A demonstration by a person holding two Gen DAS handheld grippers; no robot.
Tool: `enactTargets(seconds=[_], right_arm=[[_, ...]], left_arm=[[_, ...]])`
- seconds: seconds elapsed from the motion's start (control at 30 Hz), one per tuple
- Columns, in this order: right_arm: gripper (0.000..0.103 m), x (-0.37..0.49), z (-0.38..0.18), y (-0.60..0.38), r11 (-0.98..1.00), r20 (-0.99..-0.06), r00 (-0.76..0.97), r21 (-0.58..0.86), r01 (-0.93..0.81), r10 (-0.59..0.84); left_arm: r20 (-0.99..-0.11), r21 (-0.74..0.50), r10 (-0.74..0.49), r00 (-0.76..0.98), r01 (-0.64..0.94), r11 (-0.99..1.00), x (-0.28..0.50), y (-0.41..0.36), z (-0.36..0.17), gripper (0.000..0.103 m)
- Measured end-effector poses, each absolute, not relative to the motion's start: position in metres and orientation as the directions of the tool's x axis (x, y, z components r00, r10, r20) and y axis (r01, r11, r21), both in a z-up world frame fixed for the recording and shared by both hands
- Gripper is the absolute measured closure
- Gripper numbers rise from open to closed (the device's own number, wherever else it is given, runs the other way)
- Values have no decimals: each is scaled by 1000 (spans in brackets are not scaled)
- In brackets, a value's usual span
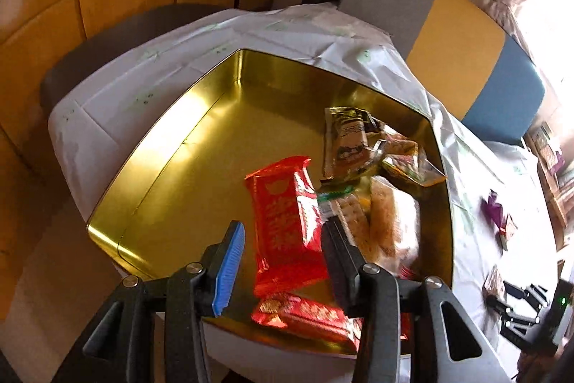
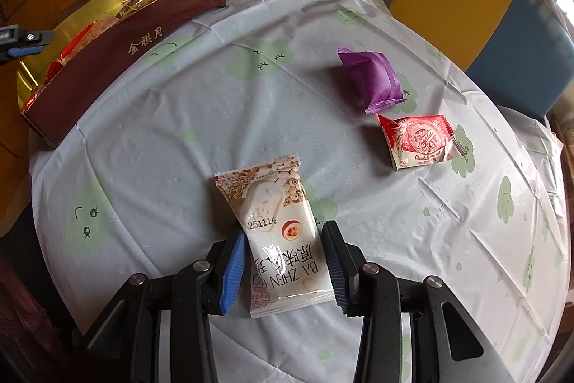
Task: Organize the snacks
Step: 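Carry the white BA ZHEN bag into the gold tray and open the right tool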
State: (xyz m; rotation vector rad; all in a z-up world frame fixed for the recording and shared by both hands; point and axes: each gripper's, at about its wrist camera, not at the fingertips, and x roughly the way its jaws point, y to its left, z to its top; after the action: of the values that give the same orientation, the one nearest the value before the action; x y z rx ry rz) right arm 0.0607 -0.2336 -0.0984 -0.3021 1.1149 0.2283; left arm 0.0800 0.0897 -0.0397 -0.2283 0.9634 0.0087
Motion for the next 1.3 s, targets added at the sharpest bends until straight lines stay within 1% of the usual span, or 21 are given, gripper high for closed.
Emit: enactTargets(seconds=[0.27,0.43,0.7,0.97,1.13,1.3], right_arm=[[61,60,-99,-235,944,-903,429,-111,-311,35],[61,61,-99,-237,955,-906,422,-87,-285,43],[63,70,-92,-234,981,-925,379,-47,-188,28],[64,79,-63,-209,982,-892,426,92,-162,154],[64,85,-46,-175,964,-866,437,169,-206,245],[64,96,-22,-125,927,-824,445,234,-295,350]], left_arm=[[-777,-121,-71,626,-37,992,59,73,-21,58],[-761,-101,-72,644,-8,995,51,68,-15,58],[-752,-106,-78,654,-4,994,44,73,-12,58],[-751,-122,-77,656,-22,992,41,85,-15,58],[-752,-126,-72,655,-37,991,39,93,-18,58],[-754,-125,-59,655,-54,991,36,101,-22,58]])
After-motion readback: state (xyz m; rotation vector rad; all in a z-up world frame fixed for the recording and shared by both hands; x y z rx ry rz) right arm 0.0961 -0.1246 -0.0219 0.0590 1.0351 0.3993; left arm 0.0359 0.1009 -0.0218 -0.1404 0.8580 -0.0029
